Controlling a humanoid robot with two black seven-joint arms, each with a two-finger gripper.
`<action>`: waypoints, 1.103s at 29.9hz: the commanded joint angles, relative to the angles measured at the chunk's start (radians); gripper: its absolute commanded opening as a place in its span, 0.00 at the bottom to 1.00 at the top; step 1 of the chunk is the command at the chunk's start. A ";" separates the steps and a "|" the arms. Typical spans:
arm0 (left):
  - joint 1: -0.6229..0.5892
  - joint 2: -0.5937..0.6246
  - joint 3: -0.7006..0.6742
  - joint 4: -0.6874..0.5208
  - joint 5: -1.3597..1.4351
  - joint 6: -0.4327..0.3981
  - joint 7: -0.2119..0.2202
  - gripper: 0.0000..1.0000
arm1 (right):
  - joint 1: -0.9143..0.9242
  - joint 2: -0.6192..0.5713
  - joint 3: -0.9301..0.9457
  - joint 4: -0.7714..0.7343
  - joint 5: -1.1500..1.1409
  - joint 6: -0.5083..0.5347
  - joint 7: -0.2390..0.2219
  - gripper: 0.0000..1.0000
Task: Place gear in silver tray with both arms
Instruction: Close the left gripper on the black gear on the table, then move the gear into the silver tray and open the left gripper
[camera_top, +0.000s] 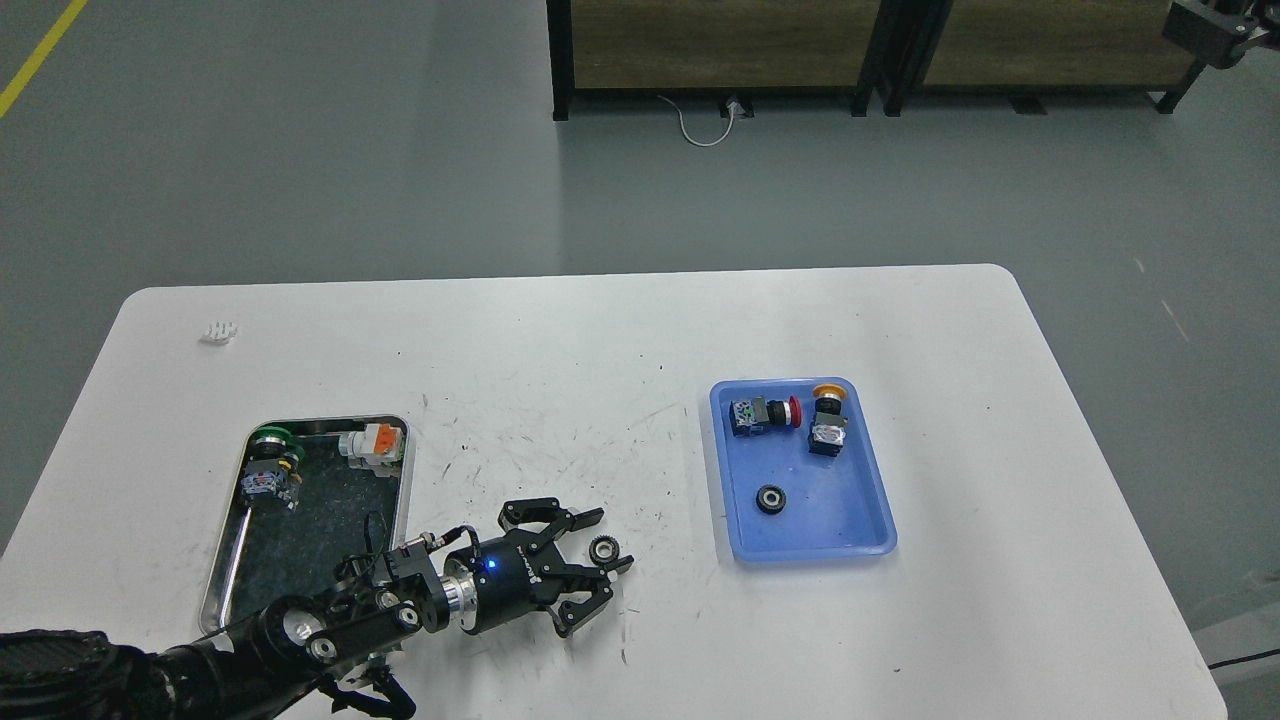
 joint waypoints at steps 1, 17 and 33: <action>0.000 0.000 0.003 -0.001 0.000 -0.001 0.000 0.58 | 0.000 0.004 -0.002 0.000 -0.001 -0.001 0.000 0.91; -0.001 0.000 0.017 -0.008 0.004 -0.004 0.000 0.20 | 0.000 0.004 -0.002 0.000 -0.001 -0.003 0.000 0.91; -0.141 0.290 -0.126 -0.203 -0.014 -0.090 0.000 0.21 | -0.023 0.007 -0.002 0.000 -0.001 -0.010 0.002 0.92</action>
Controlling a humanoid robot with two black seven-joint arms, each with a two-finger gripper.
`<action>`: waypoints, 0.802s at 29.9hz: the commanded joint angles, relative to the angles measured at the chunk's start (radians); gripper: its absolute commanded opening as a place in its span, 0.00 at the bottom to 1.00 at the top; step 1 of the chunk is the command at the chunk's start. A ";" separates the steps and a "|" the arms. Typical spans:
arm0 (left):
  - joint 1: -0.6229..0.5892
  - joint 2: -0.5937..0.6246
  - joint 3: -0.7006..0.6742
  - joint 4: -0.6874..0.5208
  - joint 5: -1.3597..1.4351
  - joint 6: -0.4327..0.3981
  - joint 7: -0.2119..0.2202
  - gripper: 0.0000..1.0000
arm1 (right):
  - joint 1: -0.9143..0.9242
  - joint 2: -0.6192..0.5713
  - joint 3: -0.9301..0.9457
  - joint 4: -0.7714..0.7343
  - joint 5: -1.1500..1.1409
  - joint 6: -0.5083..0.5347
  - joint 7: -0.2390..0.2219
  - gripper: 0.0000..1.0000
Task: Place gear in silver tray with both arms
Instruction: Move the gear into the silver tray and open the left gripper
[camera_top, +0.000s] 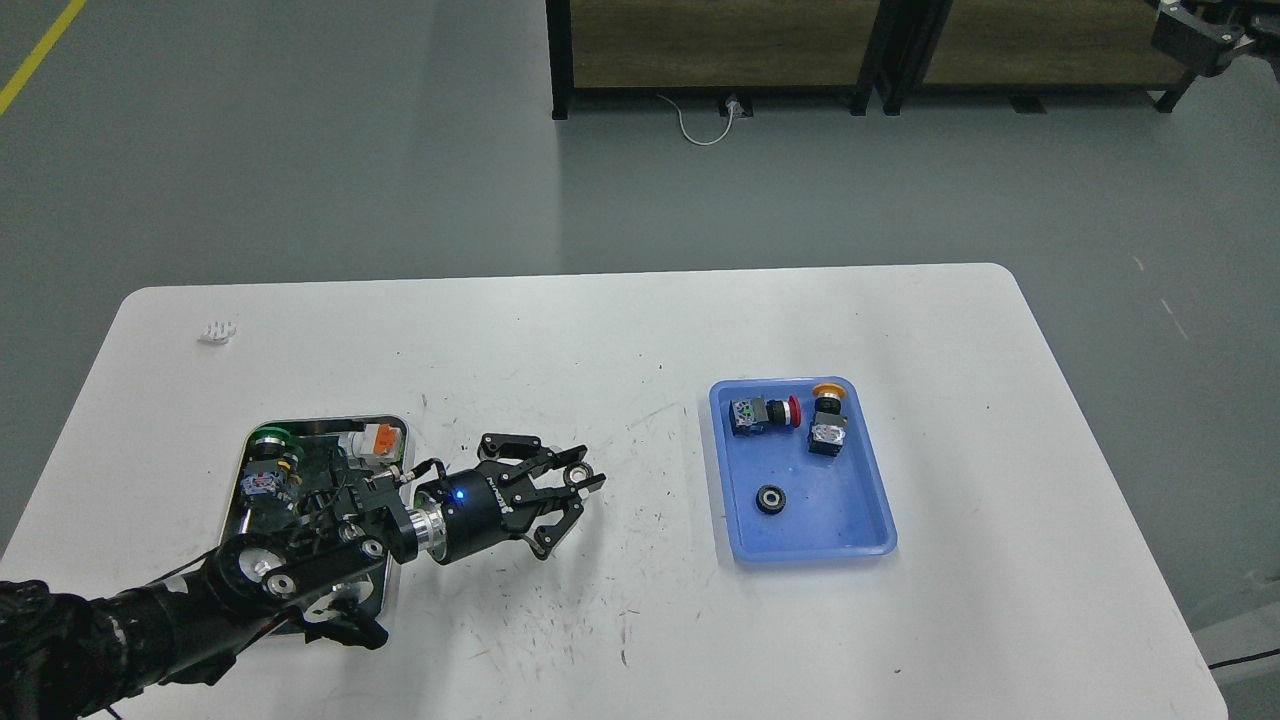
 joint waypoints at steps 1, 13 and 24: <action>-0.018 0.150 -0.027 -0.125 -0.006 -0.029 0.000 0.21 | -0.010 0.000 0.000 0.000 0.000 0.000 0.002 0.92; 0.037 0.418 0.022 -0.261 0.002 -0.043 0.000 0.23 | -0.024 0.068 0.002 -0.008 -0.021 -0.024 0.002 0.92; 0.184 0.510 0.016 -0.245 -0.005 -0.032 0.000 0.23 | -0.024 0.091 0.002 -0.021 -0.034 -0.029 0.002 0.92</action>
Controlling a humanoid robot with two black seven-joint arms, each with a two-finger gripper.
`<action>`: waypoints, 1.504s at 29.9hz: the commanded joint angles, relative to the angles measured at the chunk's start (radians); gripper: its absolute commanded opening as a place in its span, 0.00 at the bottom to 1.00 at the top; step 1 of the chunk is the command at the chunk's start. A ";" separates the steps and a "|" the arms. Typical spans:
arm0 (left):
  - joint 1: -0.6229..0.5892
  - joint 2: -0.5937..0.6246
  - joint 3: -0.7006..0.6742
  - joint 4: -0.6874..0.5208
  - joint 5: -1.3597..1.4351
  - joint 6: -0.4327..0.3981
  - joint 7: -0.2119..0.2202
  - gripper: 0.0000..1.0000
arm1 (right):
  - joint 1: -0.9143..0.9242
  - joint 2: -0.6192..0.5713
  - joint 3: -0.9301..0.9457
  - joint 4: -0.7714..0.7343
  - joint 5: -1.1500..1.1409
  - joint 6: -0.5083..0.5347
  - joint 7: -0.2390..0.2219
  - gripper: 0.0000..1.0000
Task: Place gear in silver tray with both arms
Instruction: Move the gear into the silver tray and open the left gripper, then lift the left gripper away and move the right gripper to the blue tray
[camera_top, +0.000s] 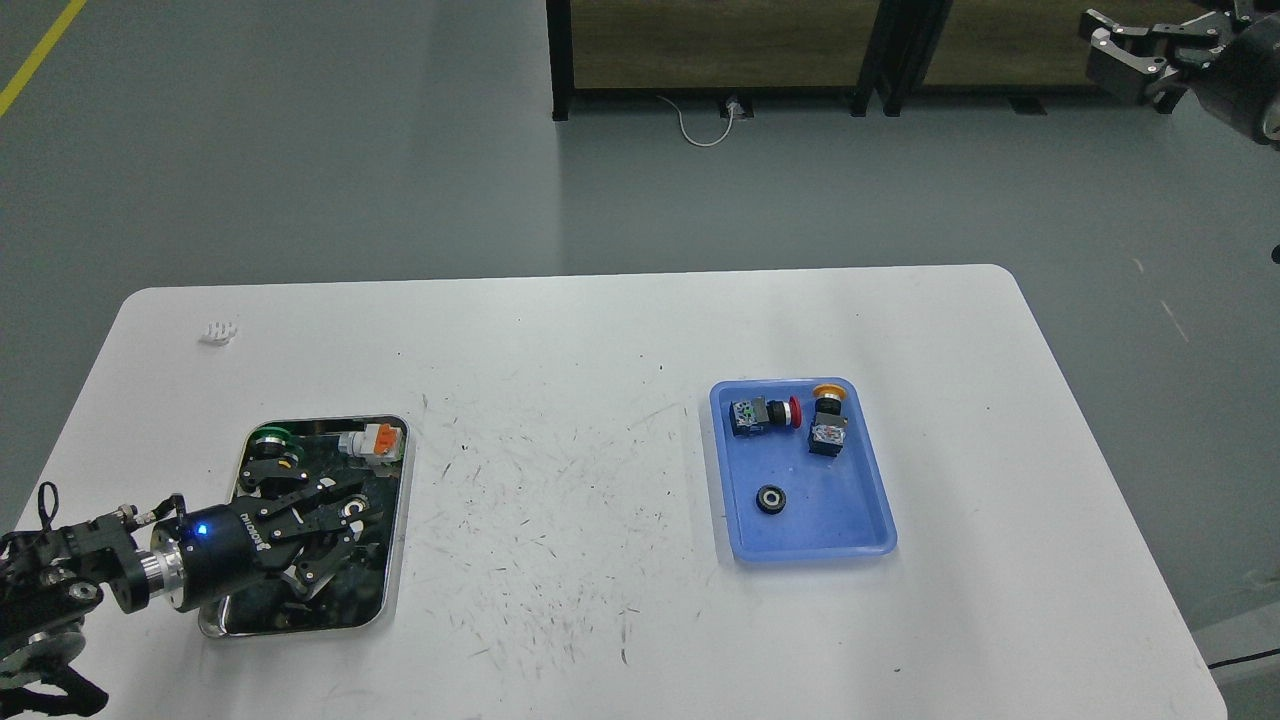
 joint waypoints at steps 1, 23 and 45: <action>0.043 0.014 -0.008 0.010 0.000 0.007 0.000 0.23 | 0.001 0.012 0.000 -0.003 0.000 -0.004 0.000 0.92; 0.120 0.037 -0.017 0.019 -0.083 0.071 0.000 0.48 | 0.006 0.038 0.000 -0.006 -0.002 -0.022 -0.002 0.92; -0.038 0.070 -0.207 0.069 -0.273 0.068 0.000 0.98 | -0.098 0.111 -0.100 0.233 -0.126 0.065 0.002 0.97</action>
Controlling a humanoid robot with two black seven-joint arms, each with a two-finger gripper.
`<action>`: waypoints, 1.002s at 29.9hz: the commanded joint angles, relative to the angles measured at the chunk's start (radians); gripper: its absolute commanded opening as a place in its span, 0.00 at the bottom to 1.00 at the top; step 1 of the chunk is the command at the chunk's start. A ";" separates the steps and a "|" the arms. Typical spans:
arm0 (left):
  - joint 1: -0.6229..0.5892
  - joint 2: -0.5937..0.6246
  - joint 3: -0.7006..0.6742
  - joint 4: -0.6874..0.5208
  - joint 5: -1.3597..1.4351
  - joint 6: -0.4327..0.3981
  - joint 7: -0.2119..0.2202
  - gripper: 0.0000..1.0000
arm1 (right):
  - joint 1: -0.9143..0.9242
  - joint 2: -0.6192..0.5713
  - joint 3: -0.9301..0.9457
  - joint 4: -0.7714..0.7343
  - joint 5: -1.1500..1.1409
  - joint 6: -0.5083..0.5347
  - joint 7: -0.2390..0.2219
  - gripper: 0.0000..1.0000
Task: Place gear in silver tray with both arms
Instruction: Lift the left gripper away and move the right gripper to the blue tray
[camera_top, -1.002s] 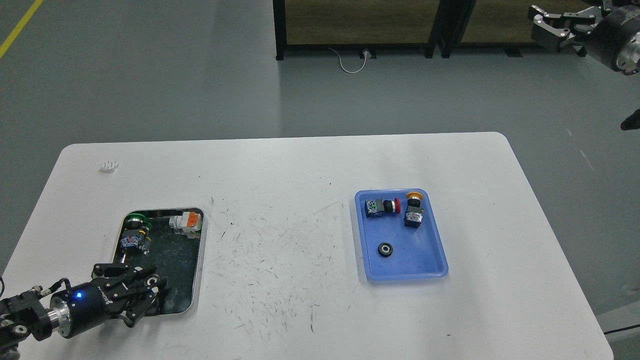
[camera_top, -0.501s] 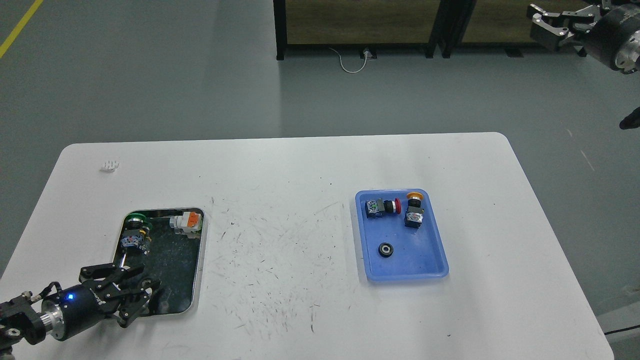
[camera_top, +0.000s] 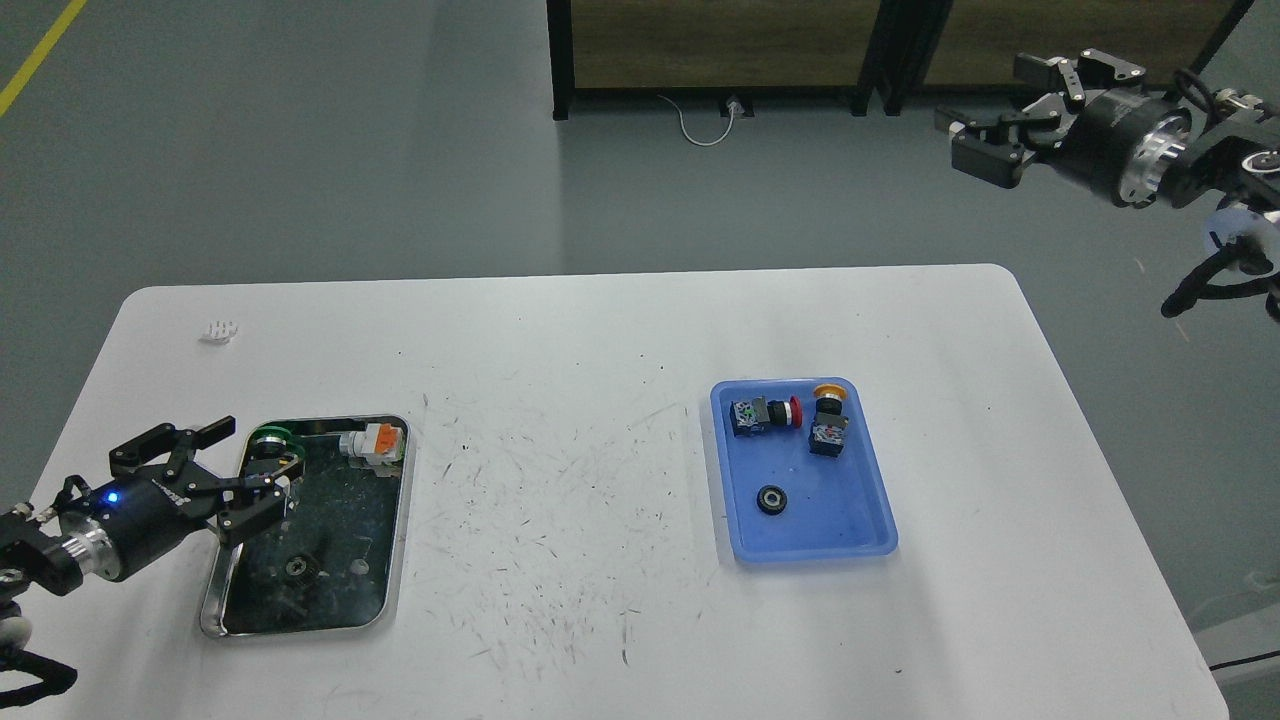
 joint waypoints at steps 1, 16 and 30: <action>-0.073 0.014 -0.018 0.018 -0.079 -0.015 0.000 0.98 | -0.012 0.033 -0.077 0.060 -0.015 0.036 -0.001 0.97; -0.254 0.042 -0.018 0.067 -0.210 -0.010 0.065 0.98 | -0.049 0.240 -0.390 0.124 -0.157 0.100 0.008 0.98; -0.262 0.056 -0.018 0.067 -0.210 0.005 0.078 0.98 | -0.159 0.255 -0.432 0.095 -0.280 0.100 0.015 0.98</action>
